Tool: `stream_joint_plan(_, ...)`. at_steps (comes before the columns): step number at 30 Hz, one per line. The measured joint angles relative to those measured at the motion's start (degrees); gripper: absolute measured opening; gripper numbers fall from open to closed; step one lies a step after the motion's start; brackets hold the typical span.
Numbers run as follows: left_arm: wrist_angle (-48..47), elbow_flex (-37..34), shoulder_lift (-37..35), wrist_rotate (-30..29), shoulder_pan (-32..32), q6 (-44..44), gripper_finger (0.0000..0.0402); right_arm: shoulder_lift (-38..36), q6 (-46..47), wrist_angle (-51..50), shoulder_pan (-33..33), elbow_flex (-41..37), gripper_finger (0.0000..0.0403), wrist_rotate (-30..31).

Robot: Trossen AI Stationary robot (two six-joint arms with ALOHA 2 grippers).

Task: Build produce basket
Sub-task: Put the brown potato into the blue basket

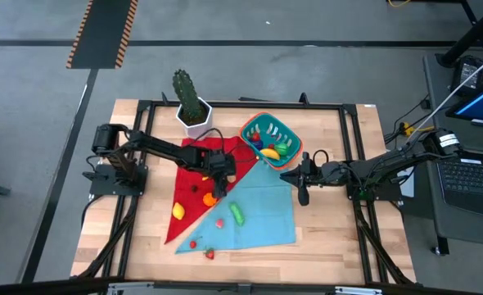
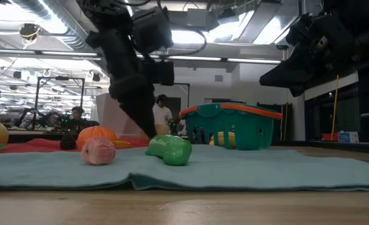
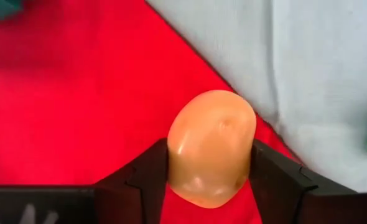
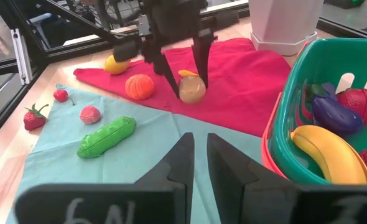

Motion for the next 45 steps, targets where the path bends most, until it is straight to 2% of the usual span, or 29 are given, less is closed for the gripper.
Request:
stream_joint_plan(13, -6.4, -0.7, -16.8, -1.7, -0.1, 1.3, 0.0181, 0.0, -0.9, 2.0, 0.0, 0.0, 0.0047, 0.0)
stream_joint_plan(20, -3.8, -8.8, -27.6, -3.2, -0.6, -1.9, 0.0181, 0.0, -2.0, 3.1, 0.0, 0.0, 0.0047, 0.0)
stream_joint_plan(26, 6.8, -18.7, -37.3, -3.2, -2.1, -3.2, 0.0181, 0.0, -2.0, 3.4, 0.0, 0.0, 0.0047, 0.0)
stream_joint_plan(32, 22.5, -30.2, -44.8, -2.6, -4.4, -3.5, 0.018, 0.0, -2.0, 4.8, 0.0, 0.0, 0.0047, 0.0)
stream_joint_plan(38, 40.4, -38.2, -48.0, 4.5, -5.5, -1.7, 0.018, 0.0, -1.6, 6.1, 0.0, 0.0, 0.0047, -0.1)
stream_joint_plan(45, 45.2, -41.0, -49.0, 6.1, -5.4, -0.1, 0.018, 0.0, -1.6, 6.8, 0.0, 0.0, 0.0047, -0.1)
